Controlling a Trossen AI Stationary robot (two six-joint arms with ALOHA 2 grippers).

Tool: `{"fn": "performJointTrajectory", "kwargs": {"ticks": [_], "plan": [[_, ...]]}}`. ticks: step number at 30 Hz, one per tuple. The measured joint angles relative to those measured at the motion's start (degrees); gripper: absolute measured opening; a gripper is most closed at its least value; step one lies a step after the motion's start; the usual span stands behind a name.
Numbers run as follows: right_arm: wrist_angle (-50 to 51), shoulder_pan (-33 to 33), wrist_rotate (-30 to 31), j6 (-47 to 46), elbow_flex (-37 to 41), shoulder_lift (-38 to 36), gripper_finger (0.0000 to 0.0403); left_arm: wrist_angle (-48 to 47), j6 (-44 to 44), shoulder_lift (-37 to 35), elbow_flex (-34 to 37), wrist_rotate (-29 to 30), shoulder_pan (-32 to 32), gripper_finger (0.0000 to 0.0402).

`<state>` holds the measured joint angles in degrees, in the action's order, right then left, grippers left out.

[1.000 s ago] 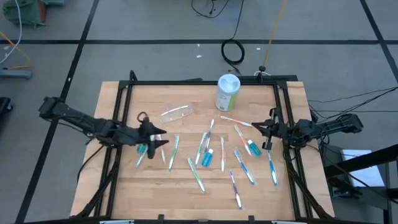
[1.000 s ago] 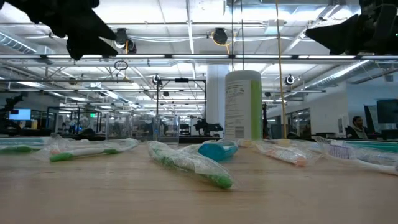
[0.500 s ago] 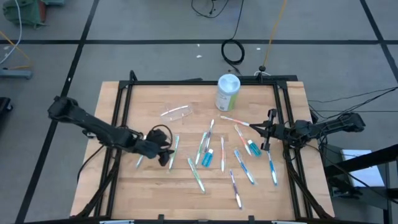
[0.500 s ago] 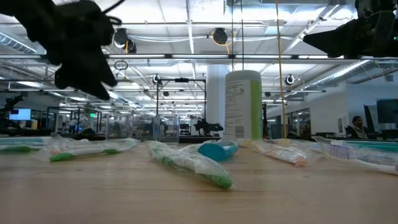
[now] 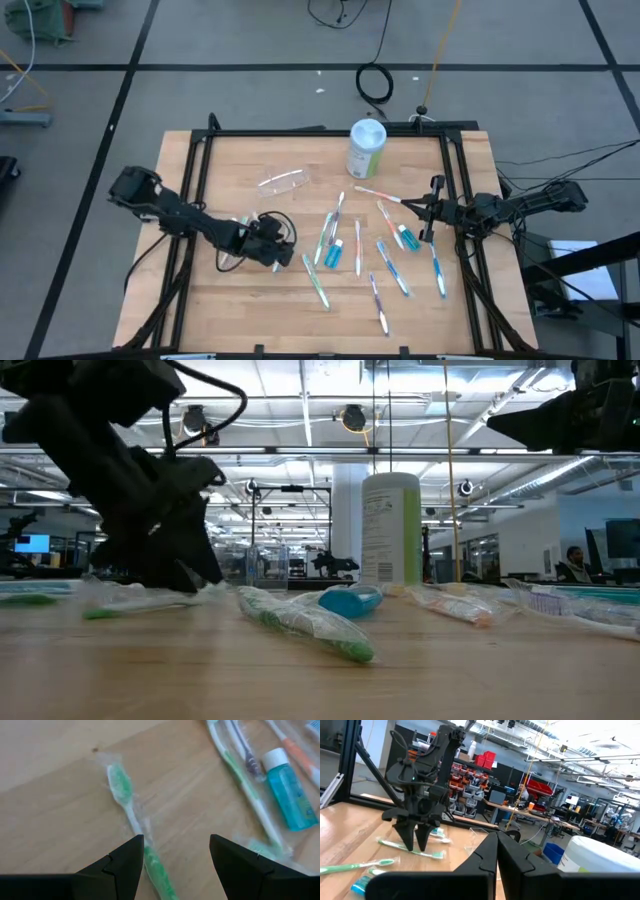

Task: Pick & Place toothbrushing station
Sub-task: Put the green toothbrush into the transparent organizer

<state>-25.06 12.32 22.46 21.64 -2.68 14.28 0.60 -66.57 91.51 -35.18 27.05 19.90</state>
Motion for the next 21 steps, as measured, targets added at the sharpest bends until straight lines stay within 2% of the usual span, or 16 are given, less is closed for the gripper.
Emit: {"fn": "performJointTrajectory", "kwargs": {"ticks": [3,7,12,21], "plan": [[0.0,0.0,0.0,0.4,0.0,0.0,0.0004,-0.6,-2.6,1.8,-0.1,0.3,-0.3,0.0213],[-0.4,0.0,0.0,0.5,0.0,0.0,0.0004,-1.7,-5.0,2.5,-0.1,-0.7,-0.6,0.0169],[-0.4,0.0,0.0,0.5,0.0,0.0,0.0004,-0.5,-2.2,1.1,0.0,-4.5,-0.3,0.0121],[-0.4,0.0,0.0,0.5,0.0,0.0,0.0004,-1.7,1.2,1.0,0.0,-10.1,-0.3,0.0059]]}}
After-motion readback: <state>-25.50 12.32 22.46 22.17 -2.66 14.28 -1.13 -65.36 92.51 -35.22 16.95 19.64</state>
